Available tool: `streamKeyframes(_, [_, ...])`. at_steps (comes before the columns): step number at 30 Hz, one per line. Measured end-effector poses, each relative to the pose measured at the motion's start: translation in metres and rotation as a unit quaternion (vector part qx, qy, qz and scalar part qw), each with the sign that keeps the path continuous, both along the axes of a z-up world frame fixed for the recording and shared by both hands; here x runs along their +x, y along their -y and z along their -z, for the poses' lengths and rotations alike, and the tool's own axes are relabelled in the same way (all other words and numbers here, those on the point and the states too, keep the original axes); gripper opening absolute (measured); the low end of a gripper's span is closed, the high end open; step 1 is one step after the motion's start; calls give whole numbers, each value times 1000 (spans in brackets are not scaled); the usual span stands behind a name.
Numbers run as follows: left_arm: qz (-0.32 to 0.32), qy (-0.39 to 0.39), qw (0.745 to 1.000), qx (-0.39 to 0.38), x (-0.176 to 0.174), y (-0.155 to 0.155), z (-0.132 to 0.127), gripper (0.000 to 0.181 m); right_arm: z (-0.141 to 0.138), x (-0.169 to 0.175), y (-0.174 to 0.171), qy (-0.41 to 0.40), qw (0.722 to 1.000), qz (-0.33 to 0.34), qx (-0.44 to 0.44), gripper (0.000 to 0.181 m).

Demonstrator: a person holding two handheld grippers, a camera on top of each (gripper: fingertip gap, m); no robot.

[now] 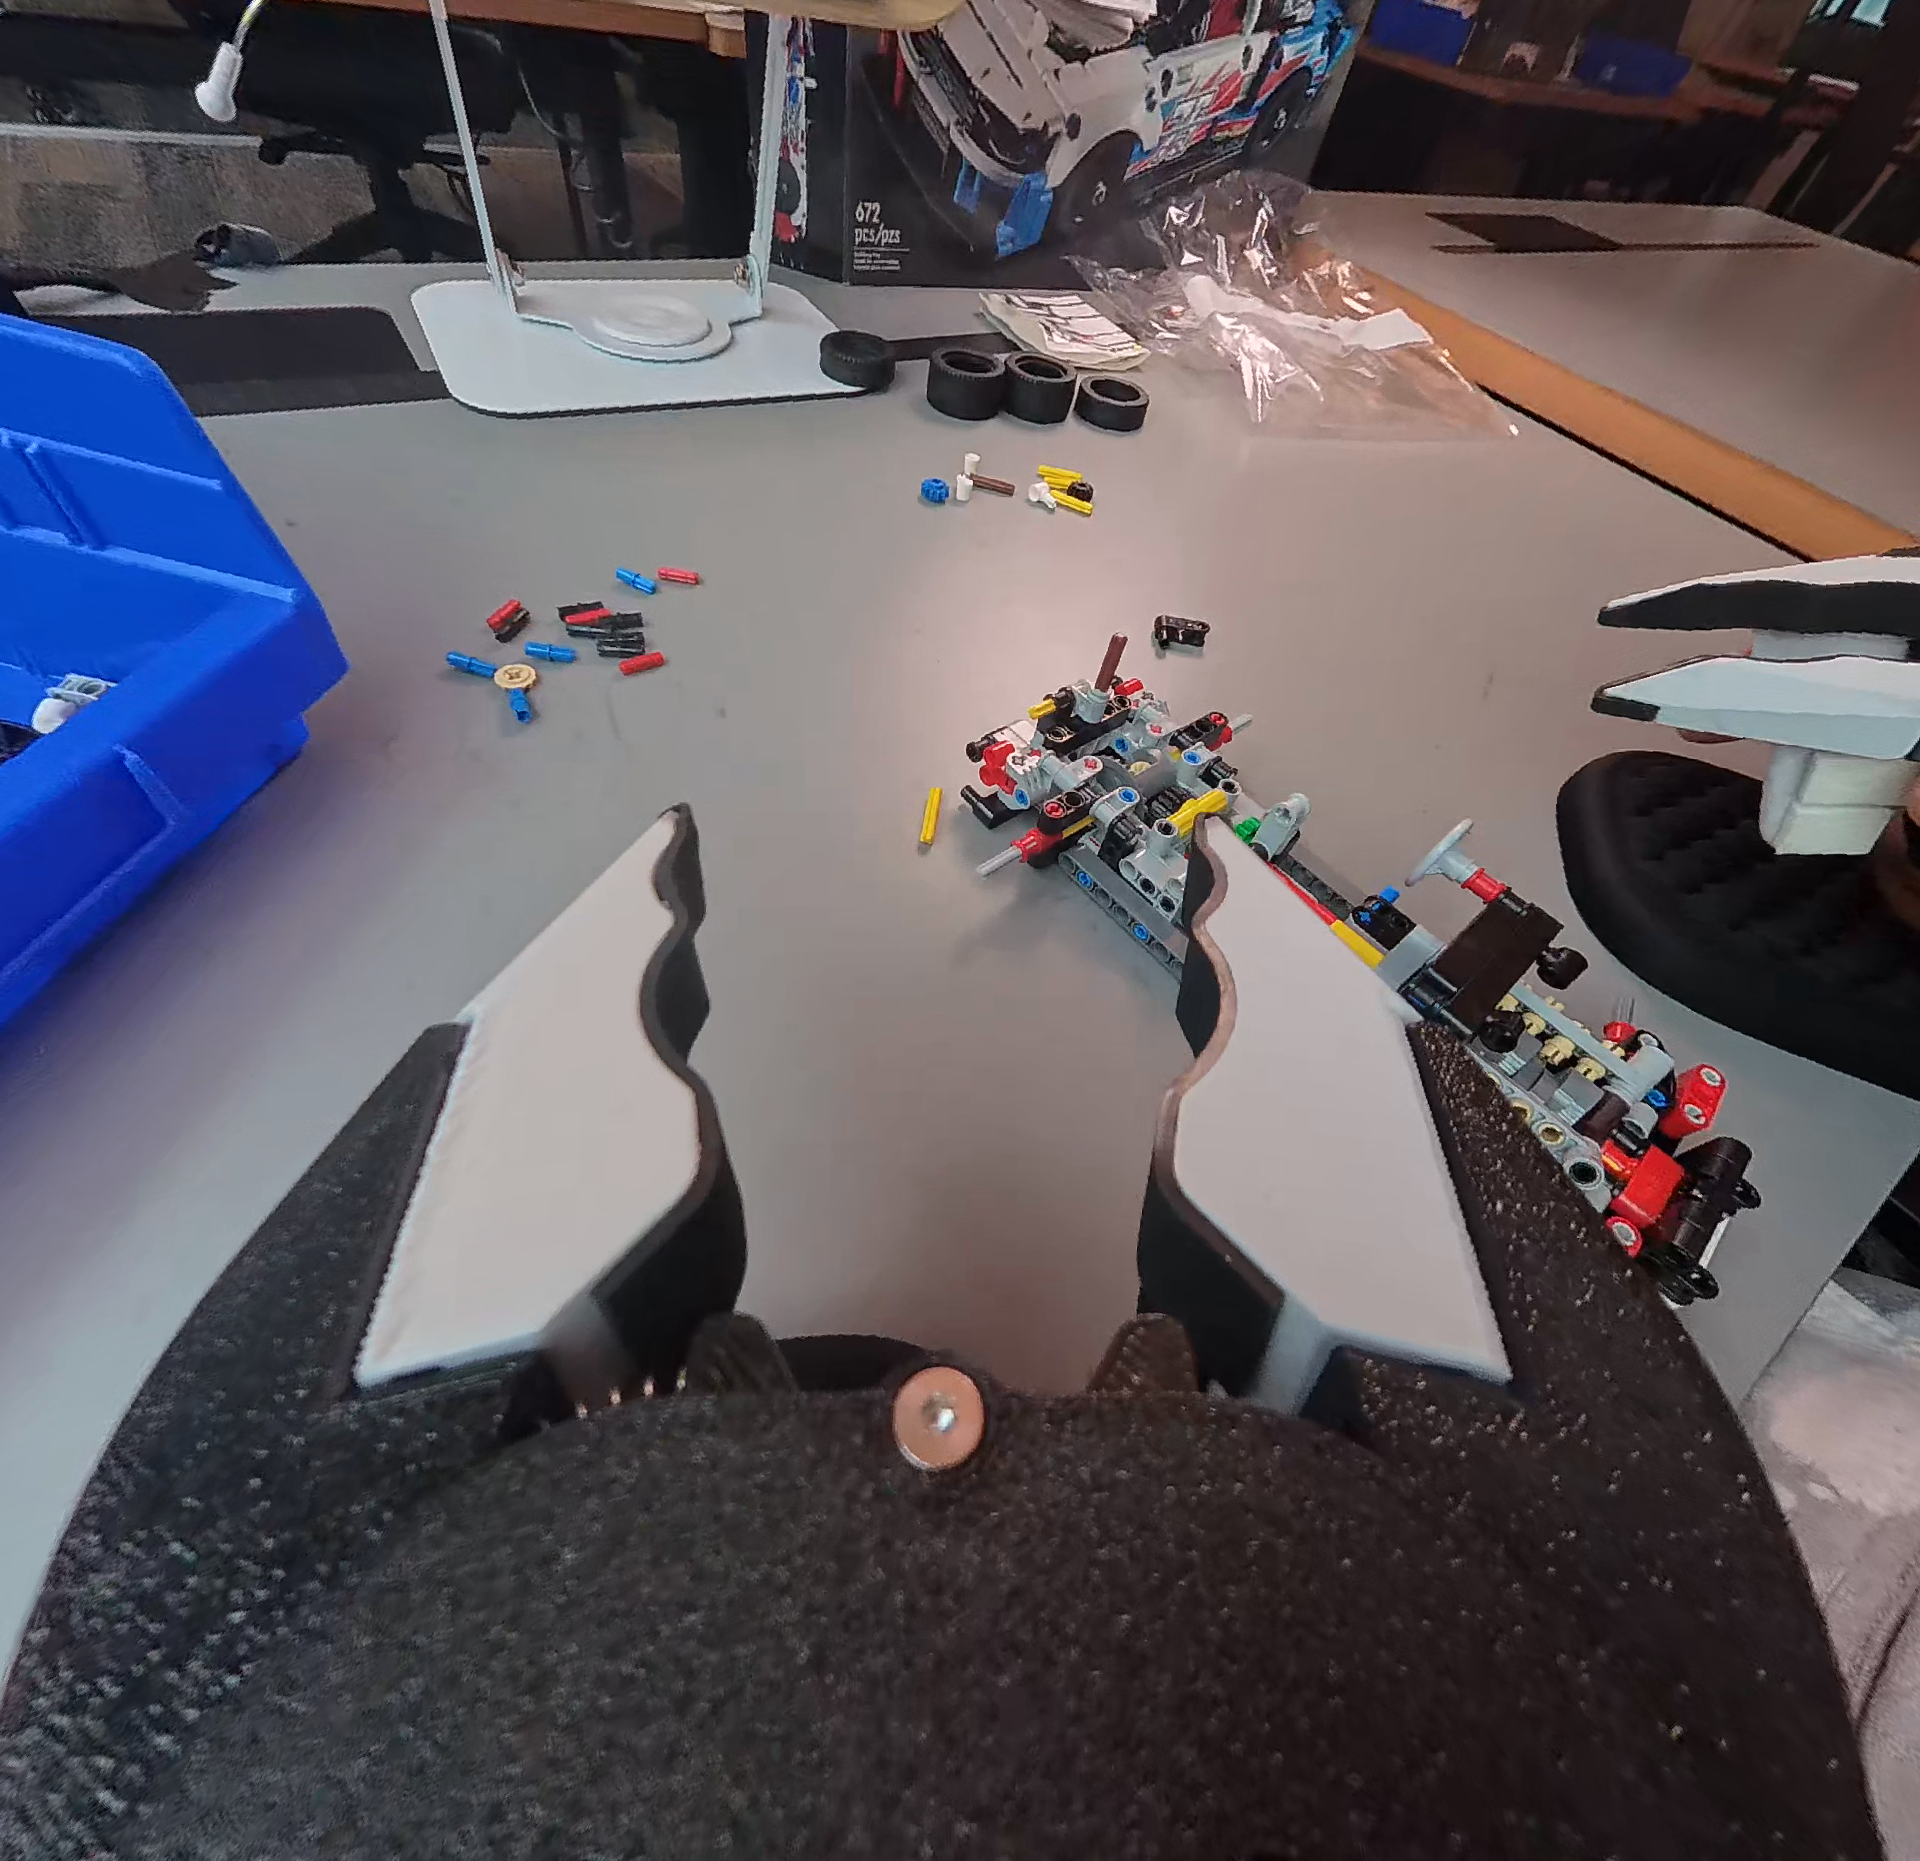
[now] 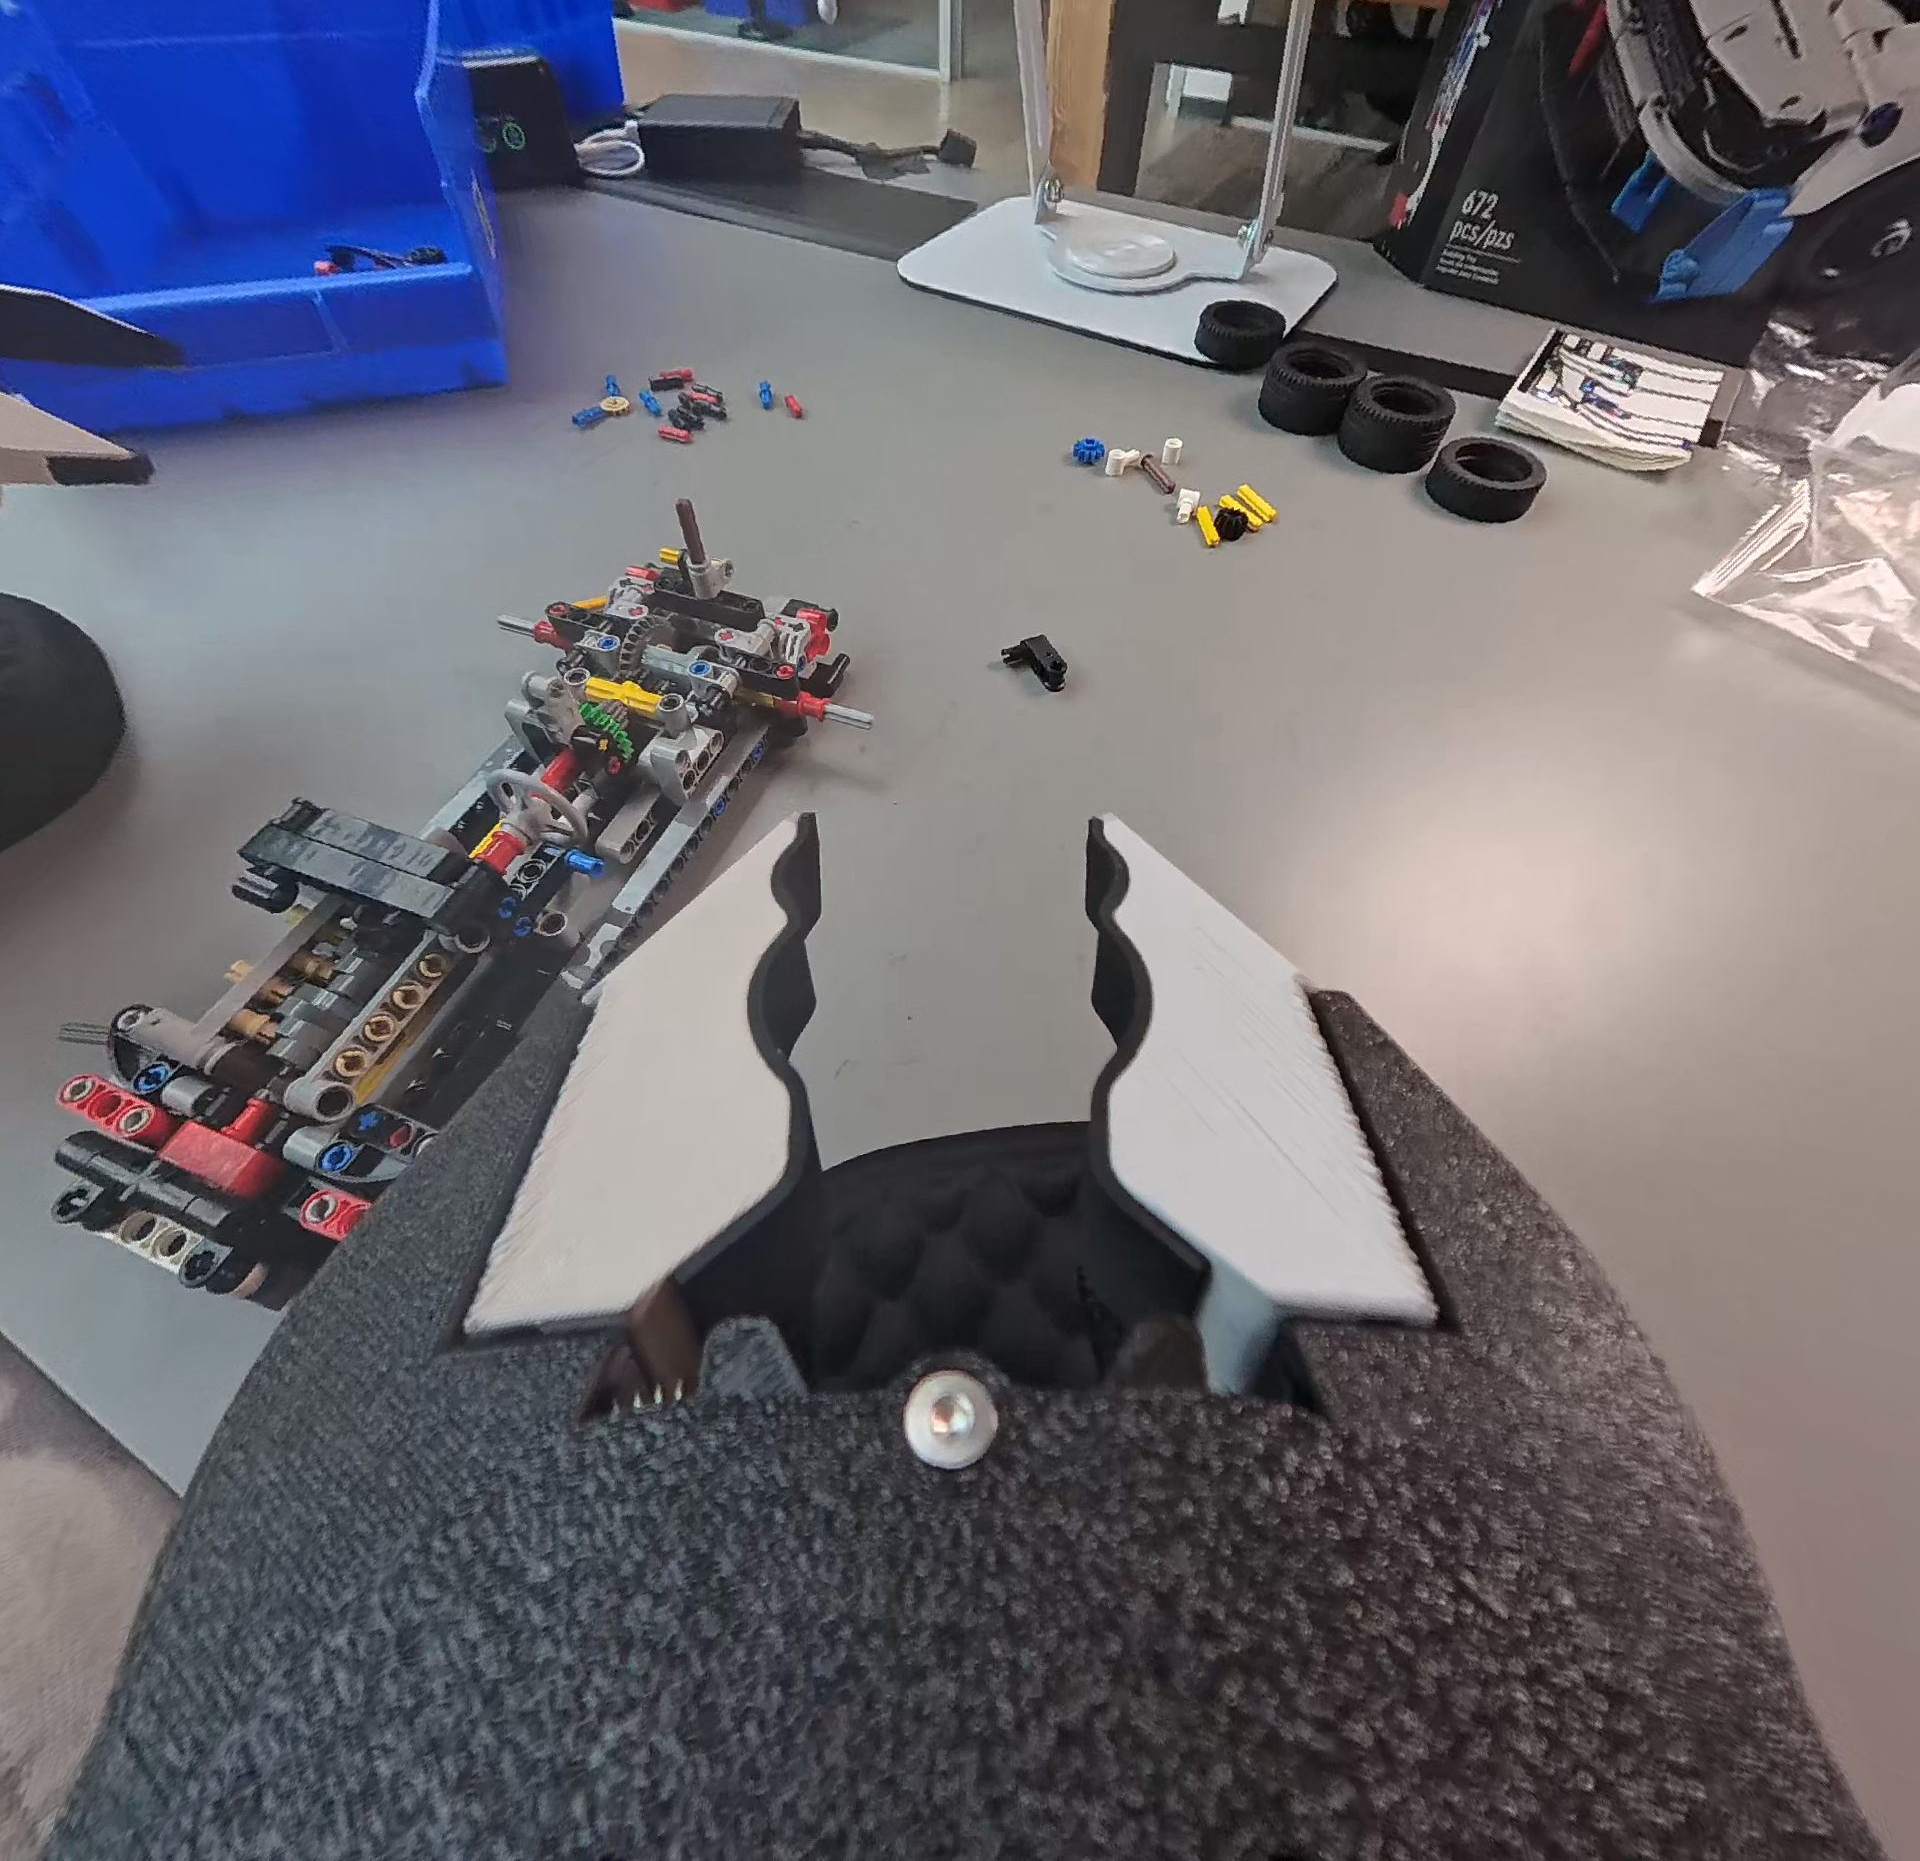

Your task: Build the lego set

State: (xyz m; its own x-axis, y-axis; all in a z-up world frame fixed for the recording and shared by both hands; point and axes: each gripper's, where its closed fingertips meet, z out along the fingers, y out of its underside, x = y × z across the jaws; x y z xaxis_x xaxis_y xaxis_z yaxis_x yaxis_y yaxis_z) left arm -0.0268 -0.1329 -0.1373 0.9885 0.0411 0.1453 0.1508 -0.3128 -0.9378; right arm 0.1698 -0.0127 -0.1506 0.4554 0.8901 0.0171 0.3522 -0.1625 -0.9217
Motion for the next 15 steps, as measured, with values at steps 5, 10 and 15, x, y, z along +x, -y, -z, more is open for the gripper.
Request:
streamKeyframes(5, [-19, -20, 998, 51, -4, 7, -16, 68, 6, -2, -3, 12, 1000, 5, -7, 47])
streamKeyframes(10, [-9, -28, 999, 32, -1, 11, -21, 64, 4, -4, 2, 22, 1000, -8, 1, 47])
streamKeyframes(15, [1, -49, 999, -7, -13, 21, -10, 60, -9, -2, 7, 6, 1000, -29, 2, 46])
